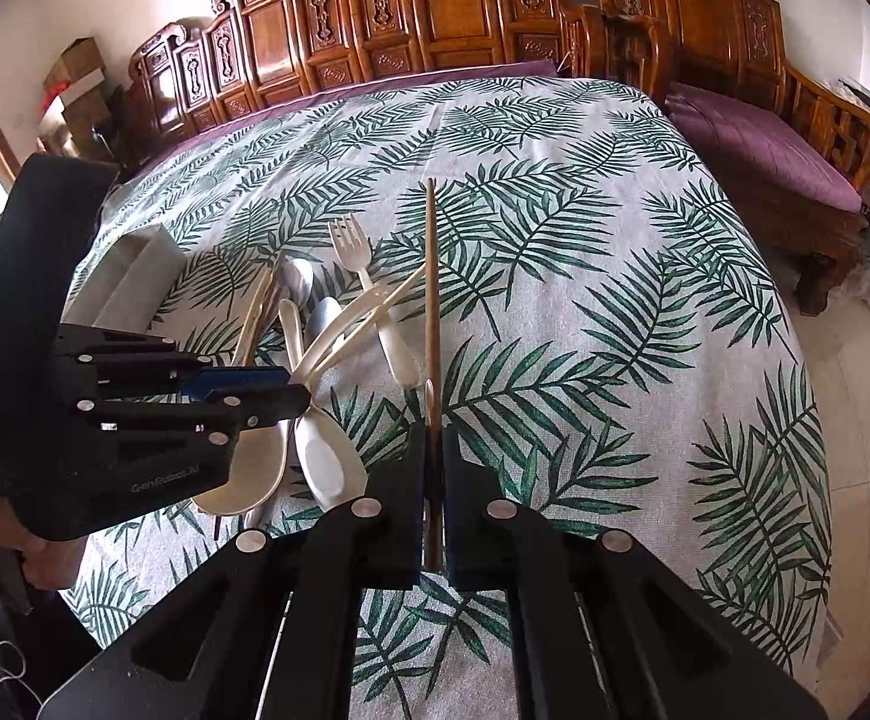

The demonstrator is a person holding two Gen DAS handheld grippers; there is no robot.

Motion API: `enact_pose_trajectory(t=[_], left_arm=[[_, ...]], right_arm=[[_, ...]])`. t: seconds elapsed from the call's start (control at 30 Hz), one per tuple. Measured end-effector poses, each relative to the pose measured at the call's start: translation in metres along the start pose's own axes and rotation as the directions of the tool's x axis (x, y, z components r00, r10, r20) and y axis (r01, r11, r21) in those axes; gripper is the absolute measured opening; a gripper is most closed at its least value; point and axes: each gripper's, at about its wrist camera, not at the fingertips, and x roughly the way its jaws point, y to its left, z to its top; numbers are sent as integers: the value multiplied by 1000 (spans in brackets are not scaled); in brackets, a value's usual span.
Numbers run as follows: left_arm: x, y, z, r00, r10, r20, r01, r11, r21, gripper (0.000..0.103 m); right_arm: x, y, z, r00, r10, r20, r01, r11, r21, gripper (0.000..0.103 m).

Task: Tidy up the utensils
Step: 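Grasp a white plastic spoon with the left gripper while the right gripper holds the chopstick, then lift the white spoon with the left gripper and lower it into the grey tray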

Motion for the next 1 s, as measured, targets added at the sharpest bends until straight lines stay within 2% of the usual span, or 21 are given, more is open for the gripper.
enact_pose_trajectory(t=[0.23,0.27,0.3,0.57,1.0], left_arm=[[1,2,0,1000,2,9,-2,1000,-5,18],[1,3,0,1000,0,11,0,1000,-8,16],[1,3,1,1000,9,15,-9,1000,-8,8],[-3,3,0,999,44,27,-44,999,-7,7],[-66,28,-12,988,79,135,-77,997,-22,8]], right_arm=[[3,6,-2,1000,1,-6,-1,1000,-17,6],[3,7,-2,1000,1,-7,-1,1000,-20,6],[3,7,-2,1000,1,-8,-1,1000,-21,6],[2,7,-2,1000,-3,-6,3,1000,-21,6],[-1,25,-1,1000,9,5,-9,998,-61,6]])
